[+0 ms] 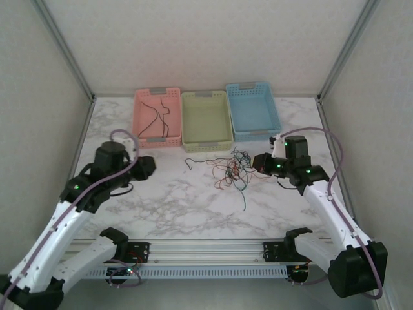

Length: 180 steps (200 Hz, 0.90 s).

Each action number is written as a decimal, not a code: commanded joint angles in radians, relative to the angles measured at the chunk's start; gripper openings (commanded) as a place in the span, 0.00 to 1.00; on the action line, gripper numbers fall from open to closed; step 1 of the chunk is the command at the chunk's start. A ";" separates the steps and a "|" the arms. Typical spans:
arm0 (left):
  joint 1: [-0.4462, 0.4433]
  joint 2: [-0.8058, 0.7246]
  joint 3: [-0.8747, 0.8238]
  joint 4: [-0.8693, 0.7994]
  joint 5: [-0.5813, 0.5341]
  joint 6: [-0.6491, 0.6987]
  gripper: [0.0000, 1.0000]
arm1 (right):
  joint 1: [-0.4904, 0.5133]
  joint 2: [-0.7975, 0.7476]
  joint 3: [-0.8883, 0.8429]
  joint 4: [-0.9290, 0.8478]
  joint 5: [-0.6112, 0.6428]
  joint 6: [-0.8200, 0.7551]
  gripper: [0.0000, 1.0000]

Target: Untangle the cables

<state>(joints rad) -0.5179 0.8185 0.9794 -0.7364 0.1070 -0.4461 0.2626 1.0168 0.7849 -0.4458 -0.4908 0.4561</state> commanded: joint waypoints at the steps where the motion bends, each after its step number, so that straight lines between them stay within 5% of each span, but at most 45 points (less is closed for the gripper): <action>1: -0.137 0.061 0.024 0.107 0.012 0.007 0.51 | 0.067 0.025 0.049 -0.015 -0.046 -0.027 0.00; 60: -0.401 0.436 0.096 0.265 -0.095 0.150 0.71 | 0.112 0.053 0.062 -0.025 -0.018 -0.028 0.00; 180: -0.408 0.731 0.132 0.396 -0.027 0.314 0.79 | 0.113 0.045 0.076 -0.085 0.037 -0.029 0.00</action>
<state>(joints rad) -0.9237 1.5139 1.1030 -0.3767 0.0593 -0.1978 0.3676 1.0763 0.8276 -0.5087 -0.4644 0.4374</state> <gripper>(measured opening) 0.781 0.043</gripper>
